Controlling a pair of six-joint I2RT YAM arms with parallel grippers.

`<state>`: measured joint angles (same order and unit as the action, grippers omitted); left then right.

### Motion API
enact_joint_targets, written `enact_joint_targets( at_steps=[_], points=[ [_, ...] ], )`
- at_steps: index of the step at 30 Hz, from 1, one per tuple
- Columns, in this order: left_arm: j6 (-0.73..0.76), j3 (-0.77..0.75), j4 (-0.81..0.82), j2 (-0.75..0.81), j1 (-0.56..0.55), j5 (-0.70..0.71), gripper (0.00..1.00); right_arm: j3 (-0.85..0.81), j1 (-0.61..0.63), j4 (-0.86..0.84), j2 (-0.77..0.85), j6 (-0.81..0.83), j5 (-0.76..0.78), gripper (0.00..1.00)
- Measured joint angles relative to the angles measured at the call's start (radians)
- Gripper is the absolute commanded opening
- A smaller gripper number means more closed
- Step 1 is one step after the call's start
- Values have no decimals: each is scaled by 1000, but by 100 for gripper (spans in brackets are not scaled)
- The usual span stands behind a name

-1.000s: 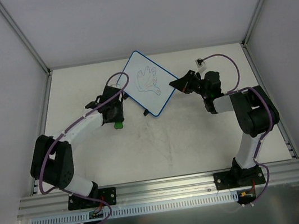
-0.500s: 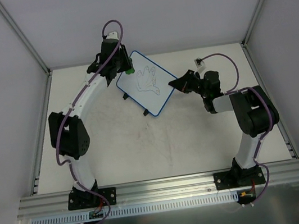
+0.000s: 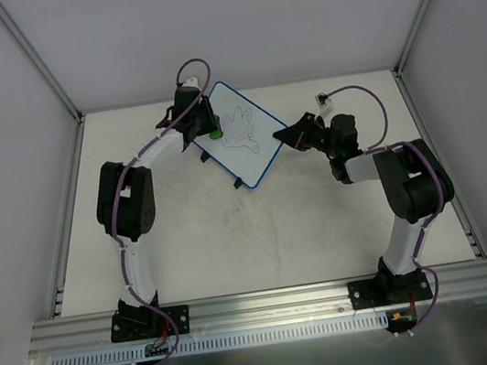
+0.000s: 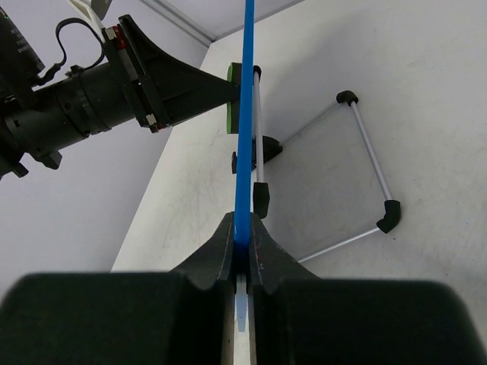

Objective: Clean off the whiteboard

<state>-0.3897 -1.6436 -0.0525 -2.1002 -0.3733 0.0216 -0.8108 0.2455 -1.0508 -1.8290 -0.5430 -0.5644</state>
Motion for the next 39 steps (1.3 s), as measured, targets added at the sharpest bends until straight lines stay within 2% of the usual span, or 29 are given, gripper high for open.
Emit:
enact_joint_targets(
  at_steps=[13, 25, 39],
  points=[
    [0, 16, 124, 4, 2, -77, 0, 0, 1, 1, -1, 2, 2, 0],
    [19, -20, 185, -26, 2, -230, 0, -1, 2, 8, -1, -5, 7, 0],
    [195, -58, 228, -35, -76, -258, 0, -1, 1, 19, -1, -15, 15, 0]
  ],
)
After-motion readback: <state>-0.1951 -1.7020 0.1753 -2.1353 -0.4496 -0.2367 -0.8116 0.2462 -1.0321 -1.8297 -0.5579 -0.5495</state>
